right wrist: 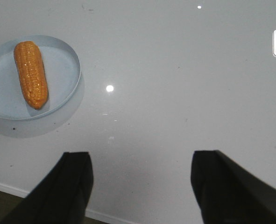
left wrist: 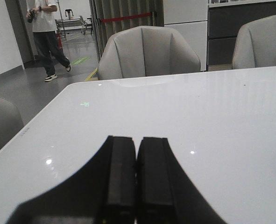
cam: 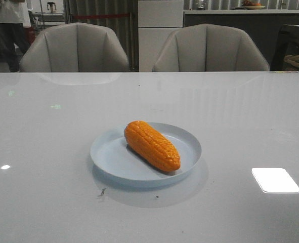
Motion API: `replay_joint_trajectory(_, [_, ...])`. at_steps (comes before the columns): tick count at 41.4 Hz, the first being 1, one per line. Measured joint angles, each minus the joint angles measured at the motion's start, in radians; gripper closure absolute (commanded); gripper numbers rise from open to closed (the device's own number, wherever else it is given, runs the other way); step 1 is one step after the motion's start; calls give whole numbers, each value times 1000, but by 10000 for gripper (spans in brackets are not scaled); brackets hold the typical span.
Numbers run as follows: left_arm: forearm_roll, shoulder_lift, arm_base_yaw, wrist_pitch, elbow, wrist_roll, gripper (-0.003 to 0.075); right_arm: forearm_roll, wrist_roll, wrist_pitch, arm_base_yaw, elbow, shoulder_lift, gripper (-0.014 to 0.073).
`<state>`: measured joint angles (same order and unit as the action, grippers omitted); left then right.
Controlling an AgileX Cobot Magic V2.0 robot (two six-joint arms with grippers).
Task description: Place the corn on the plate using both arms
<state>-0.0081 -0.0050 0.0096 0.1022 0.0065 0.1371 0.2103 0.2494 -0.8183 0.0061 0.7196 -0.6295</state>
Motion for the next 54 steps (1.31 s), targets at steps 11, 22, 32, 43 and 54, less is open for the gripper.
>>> replay_joint_trajectory(11, [0, 0, 0, 0, 0, 0, 624, 0, 0, 12, 2, 0, 0, 41])
replay_joint_trajectory(22, [0, 0, 0, 0, 0, 0, 624, 2, 0, 83, 2, -20, 35, 229])
replay_joint_trajectory(32, [0, 0, 0, 0, 0, 0, 624, 48, 0, 282, 2, -171, 203, 543])
replay_joint_trajectory(43, [0, 0, 0, 0, 0, 0, 624, 61, 0, 609, 2, -413, 572, 538])
replay_joint_trajectory(54, [0, 0, 0, 0, 0, 0, 624, 71, -9, 840, 2, -640, 642, 538])
